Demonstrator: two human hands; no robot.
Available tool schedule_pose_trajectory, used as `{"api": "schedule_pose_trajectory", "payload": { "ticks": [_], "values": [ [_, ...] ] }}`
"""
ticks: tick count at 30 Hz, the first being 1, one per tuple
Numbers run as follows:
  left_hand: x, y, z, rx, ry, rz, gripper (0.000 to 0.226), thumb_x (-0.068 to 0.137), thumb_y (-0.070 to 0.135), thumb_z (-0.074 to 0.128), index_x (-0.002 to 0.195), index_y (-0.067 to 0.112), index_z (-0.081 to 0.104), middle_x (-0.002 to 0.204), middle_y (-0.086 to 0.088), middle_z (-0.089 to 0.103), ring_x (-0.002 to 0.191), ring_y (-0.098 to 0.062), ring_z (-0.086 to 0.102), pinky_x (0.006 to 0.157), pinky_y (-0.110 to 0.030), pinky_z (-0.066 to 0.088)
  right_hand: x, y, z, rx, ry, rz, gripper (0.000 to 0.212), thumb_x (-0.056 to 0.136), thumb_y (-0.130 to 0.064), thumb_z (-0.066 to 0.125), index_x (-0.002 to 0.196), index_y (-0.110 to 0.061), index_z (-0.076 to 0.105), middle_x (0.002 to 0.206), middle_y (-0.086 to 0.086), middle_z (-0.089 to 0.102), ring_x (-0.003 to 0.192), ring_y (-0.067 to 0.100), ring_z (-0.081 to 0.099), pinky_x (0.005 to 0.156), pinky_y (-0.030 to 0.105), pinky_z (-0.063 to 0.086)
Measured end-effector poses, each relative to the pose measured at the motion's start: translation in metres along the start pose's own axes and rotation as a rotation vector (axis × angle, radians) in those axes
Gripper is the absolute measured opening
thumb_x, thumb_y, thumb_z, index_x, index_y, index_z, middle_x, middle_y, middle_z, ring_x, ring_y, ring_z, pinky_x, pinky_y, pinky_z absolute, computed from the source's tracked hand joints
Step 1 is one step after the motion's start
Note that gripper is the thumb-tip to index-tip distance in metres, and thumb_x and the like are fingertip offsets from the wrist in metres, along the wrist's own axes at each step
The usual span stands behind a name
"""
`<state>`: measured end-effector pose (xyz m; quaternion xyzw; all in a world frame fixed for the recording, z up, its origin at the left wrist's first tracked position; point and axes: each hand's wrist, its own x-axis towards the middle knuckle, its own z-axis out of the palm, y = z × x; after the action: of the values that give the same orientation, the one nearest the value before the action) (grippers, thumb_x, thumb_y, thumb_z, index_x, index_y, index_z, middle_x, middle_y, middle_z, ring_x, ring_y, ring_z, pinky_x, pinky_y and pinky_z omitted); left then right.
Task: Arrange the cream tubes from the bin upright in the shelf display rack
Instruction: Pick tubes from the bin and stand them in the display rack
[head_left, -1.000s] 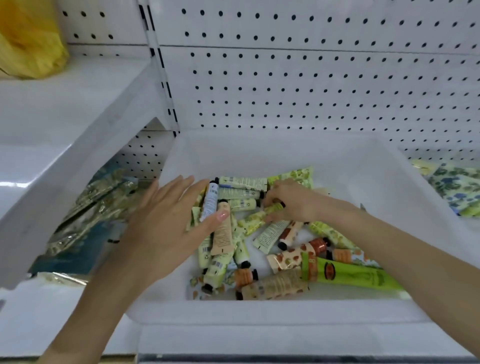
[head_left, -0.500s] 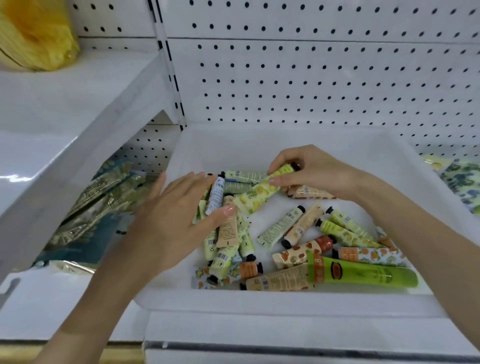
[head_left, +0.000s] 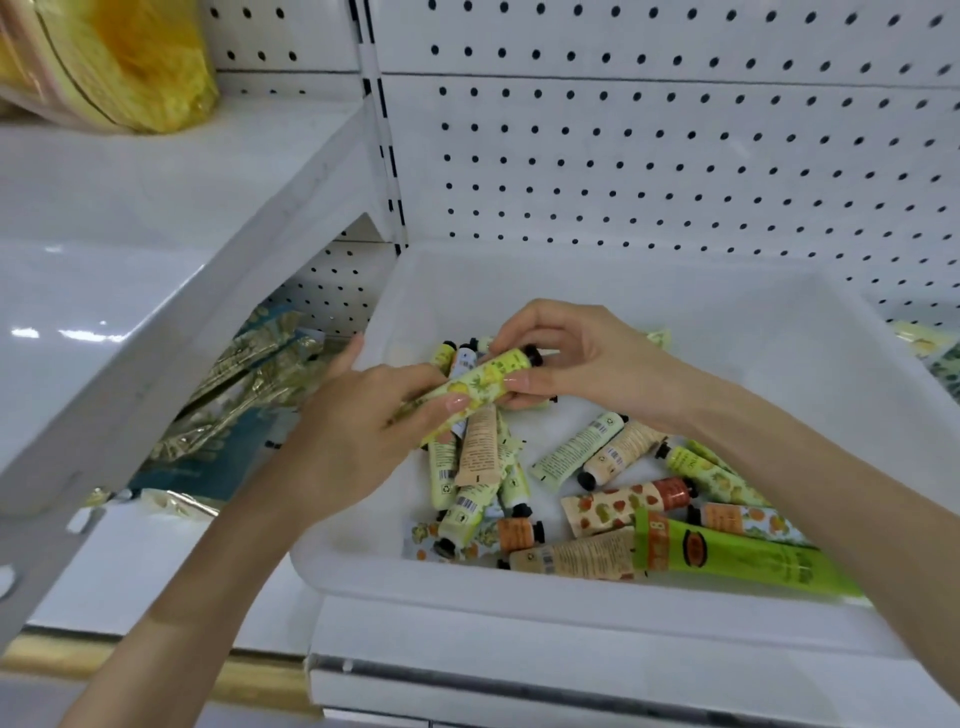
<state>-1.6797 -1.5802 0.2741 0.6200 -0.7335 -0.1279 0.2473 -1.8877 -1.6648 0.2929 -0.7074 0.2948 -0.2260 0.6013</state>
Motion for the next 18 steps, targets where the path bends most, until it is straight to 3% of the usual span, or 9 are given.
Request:
{"api": "schedule_pose_trajectory", "payload": {
  "ticks": [4, 8, 13, 18],
  "values": [
    [0.0, -0.001, 0.001, -0.053, 0.028, 0.012, 0.052, 0.083, 0.067, 0.028, 0.081, 0.027, 0.061, 0.067, 0.008, 0.07, 0.08, -0.009, 0.064, 0.118, -0.026, -0.002, 0.0, -0.001, -0.007, -0.016, 0.002, 0.064, 0.029, 0.082, -0.007, 0.067, 0.11, -0.01, 0.06, 0.11, 0.009, 0.066, 0.084, 0.023, 0.072, 0.074, 0.022, 0.055],
    [0.002, -0.004, 0.002, -0.121, 0.052, -0.018, 0.048, 0.089, 0.054, 0.037, 0.081, 0.014, 0.064, 0.053, 0.013, 0.059, 0.056, -0.006, 0.056, 0.119, -0.03, 0.007, 0.003, 0.01, -0.019, -0.175, 0.044, 0.13, 0.03, 0.081, -0.017, 0.071, 0.108, -0.01, 0.063, 0.102, 0.006, 0.069, 0.086, 0.021, 0.071, 0.079, 0.025, 0.057],
    [0.005, -0.009, 0.004, -0.077, 0.056, -0.041, 0.056, 0.086, 0.061, 0.027, 0.082, 0.016, 0.06, 0.072, -0.006, 0.069, 0.068, -0.021, 0.057, 0.115, -0.033, 0.016, 0.005, 0.029, -0.019, -0.508, -0.122, 0.209, 0.027, 0.081, -0.027, 0.072, 0.105, -0.014, 0.068, 0.1, -0.008, 0.068, 0.093, 0.003, 0.064, 0.083, 0.013, 0.049],
    [0.003, -0.008, 0.002, -0.098, 0.069, -0.052, 0.052, 0.088, 0.06, 0.029, 0.081, 0.017, 0.058, 0.071, 0.0, 0.069, 0.068, -0.016, 0.058, 0.116, -0.023, 0.01, 0.008, 0.037, -0.034, -0.717, -0.222, 0.255, 0.034, 0.08, -0.027, 0.074, 0.11, -0.014, 0.066, 0.101, -0.012, 0.065, 0.097, 0.003, 0.061, 0.088, 0.013, 0.047]
  ]
}}
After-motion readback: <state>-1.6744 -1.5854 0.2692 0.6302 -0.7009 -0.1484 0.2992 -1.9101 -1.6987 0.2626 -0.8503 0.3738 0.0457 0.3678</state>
